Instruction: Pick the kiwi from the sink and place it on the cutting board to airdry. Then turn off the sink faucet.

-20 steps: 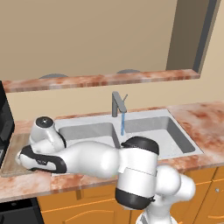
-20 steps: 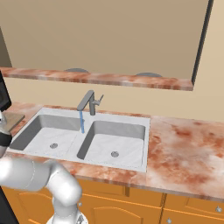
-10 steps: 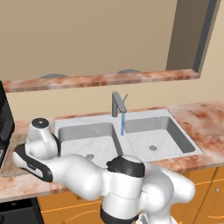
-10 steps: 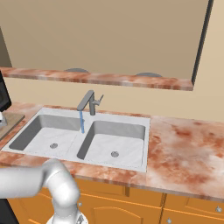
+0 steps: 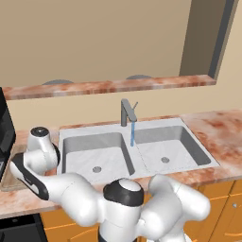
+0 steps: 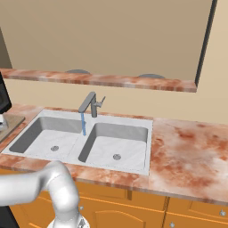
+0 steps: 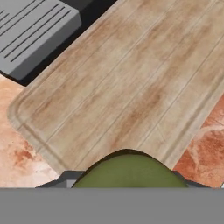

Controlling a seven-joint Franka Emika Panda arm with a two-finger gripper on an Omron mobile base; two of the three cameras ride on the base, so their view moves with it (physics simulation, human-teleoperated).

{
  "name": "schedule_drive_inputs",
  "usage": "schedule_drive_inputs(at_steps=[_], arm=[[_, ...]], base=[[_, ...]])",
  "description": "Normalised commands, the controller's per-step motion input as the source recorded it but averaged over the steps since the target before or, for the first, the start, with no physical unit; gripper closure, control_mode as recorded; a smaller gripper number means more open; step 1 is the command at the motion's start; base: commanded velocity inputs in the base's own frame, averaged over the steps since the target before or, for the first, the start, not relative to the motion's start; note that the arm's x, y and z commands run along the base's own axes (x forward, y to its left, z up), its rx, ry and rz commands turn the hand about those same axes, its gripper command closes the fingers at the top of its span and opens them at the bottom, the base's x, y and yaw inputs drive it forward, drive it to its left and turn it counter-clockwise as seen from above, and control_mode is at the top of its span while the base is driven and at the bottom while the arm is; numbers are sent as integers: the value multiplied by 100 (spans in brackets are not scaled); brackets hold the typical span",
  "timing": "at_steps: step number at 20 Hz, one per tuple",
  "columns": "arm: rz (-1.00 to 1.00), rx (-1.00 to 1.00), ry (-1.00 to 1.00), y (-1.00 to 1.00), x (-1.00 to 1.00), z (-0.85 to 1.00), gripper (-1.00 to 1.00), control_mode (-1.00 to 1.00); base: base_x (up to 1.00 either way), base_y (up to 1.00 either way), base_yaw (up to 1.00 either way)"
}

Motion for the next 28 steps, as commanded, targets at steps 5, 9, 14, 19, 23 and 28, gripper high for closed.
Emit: schedule_drive_inputs(at_steps=[5,9,14,19,23,28], arm=[[-1,-1,3,2,5,-14,100,-100],[-1,-1,3,7,3,-19,100,-100],[-1,-2,3,9,4,-19,100,-100],[-1,-2,3,11,5,-18,100,-100],[-1,-2,3,10,8,-14,100,-100],[-1,-2,2,9,6,-14,100,-100]], base=[[0,0,0],[0,0,0],[0,0,0],[0,0,0],[0,0,0],[0,0,0]])
